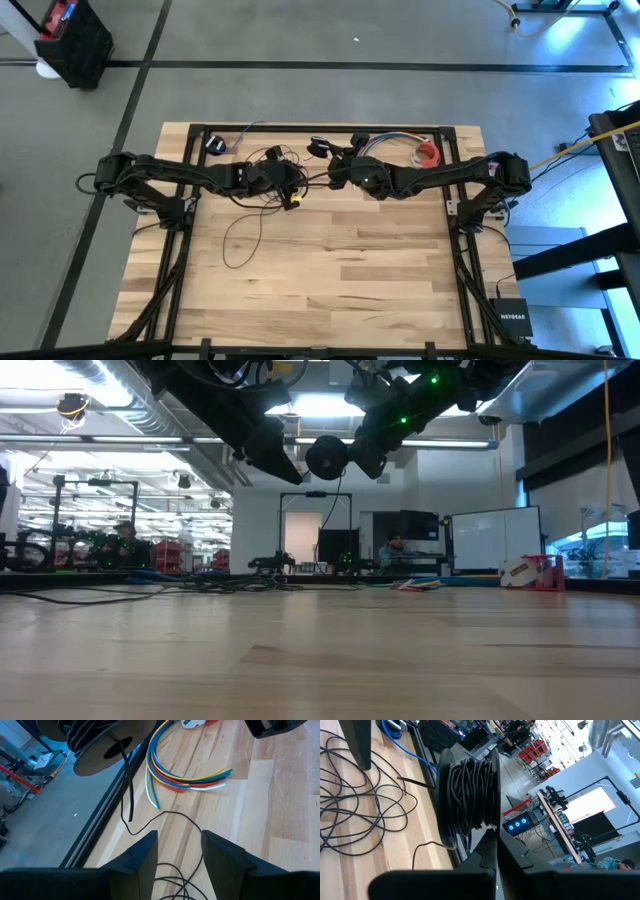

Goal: Coiling cords

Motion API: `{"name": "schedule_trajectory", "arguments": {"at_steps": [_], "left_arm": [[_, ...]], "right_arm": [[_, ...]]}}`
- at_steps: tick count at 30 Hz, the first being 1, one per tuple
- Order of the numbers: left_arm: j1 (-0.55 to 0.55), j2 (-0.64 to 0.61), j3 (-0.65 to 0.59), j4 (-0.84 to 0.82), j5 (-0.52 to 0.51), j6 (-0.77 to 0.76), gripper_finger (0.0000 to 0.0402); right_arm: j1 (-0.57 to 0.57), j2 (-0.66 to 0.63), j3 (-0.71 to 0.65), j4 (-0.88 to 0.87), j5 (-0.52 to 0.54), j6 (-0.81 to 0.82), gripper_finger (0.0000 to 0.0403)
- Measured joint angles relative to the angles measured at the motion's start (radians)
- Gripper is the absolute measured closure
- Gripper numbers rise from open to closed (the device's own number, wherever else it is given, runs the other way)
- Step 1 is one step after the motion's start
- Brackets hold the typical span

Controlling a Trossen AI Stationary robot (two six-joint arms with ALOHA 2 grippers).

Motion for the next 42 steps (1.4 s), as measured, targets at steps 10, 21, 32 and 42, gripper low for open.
{"name": "schedule_trajectory", "arguments": {"at_steps": [10, 21, 32, 42], "left_arm": [[0.0, 0.0, 0.0, -0.001, 0.0, 0.0, 0.0259], [-0.002, 0.0, 0.0, -0.008, 0.0, 0.0, 0.0259], [-0.022, -0.005, 0.001, -0.016, 0.0, 0.034, 0.0259], [-0.09, -0.183, -0.054, 0.016, 0.102, 0.113, 0.0259]], "right_arm": [[0.0, 0.0, 0.0, -0.007, -0.005, 0.0, 0.0397], [0.0, 0.0, 0.0, -0.108, -0.087, 0.071, 0.037], [0.09, -0.047, 0.039, -0.365, 0.031, 0.053, 0.0159], [0.046, -0.471, -0.128, -0.367, -0.486, 0.266, 0.0151]]}}
